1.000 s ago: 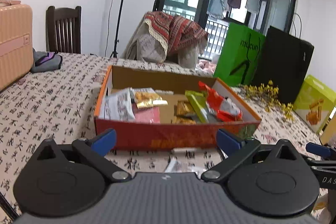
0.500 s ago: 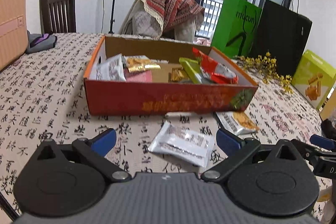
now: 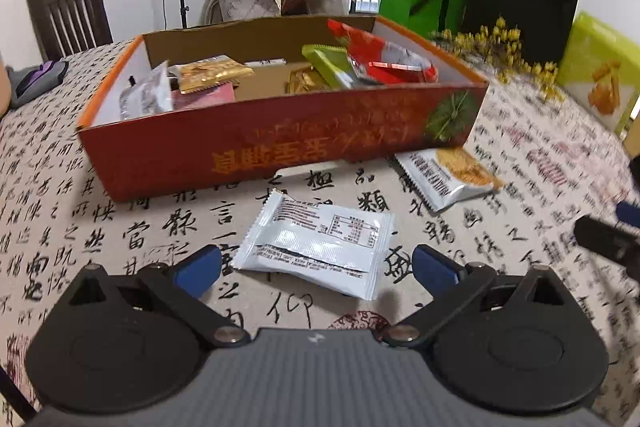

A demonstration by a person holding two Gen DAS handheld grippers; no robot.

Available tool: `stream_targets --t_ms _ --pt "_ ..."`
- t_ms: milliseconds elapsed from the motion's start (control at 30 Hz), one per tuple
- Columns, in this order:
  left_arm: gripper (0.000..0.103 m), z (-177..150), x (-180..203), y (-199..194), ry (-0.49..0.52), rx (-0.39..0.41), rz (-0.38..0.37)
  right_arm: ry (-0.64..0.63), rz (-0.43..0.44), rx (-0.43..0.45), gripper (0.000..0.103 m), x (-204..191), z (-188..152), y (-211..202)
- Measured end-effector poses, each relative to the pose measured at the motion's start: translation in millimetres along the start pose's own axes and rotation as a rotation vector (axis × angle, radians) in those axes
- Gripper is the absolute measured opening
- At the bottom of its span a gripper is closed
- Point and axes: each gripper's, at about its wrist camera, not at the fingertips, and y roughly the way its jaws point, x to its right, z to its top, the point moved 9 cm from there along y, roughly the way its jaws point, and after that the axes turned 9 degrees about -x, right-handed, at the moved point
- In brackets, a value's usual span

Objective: Organize snacks
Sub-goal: 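Withdraw both tools from the box toward the remaining packets, then grasp a white packet with the left gripper while the right gripper grasps a cracker packet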

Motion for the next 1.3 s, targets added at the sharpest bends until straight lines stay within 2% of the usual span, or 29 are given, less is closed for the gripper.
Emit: stream_targets --t_ms 167,433,467,500,533,600,733,767,900,1000,1300 --pt "0.103 3.2 1.4 21.3 0.027 -0.046 0.02 0.008 -0.004 -0.01 0.103 2.8 -1.2 3.9" --pt "0.103 11.9 -1.2 28.2 0.031 -0.001 0.027 0.0 -0.006 -0.027 0.103 -0.2 -2.3 10.2" --pt "0.1 12.1 -0.8 27.6 0.037 0.004 0.024 -0.001 -0.008 -0.029 0.103 -0.3 -2.8 11.0" --pt "0.089 12.5 -0.6 25.9 0.041 0.014 0.021 -0.001 -0.009 -0.032 0.103 0.1 -3.0 12.0" --pt "0.084 13.6 -0.7 23.5 0.043 0.024 0.02 -0.001 -0.012 -0.035 0.103 0.3 -3.2 13.0" --pt "0.067 14.1 -2.1 20.3 0.042 0.033 0.024 -0.002 -0.014 -0.039 0.103 0.1 -3.2 14.3" --pt "0.051 15.9 -6.8 11.0 0.024 0.067 -0.003 -0.013 -0.016 -0.044 0.103 -4.3 -2.5 16.3" --pt "0.04 16.8 -7.3 7.2 0.027 0.082 -0.006 -0.015 -0.017 -0.046 0.103 -5.2 -2.5 16.8" --pt "0.027 18.1 -8.4 -3.6 0.033 0.122 -0.015 -0.026 -0.022 -0.052 0.103 -9.7 -2.0 18.7" --pt "0.021 18.9 -9.9 -10.3 0.034 0.146 -0.021 -0.035 -0.026 -0.058 0.103 -13.3 -1.7 20.3" --pt "0.012 20.8 -23.0 -31.9 0.009 0.215 -0.036 -0.084 -0.029 -0.065 0.103 -28.7 11.6 28.7"
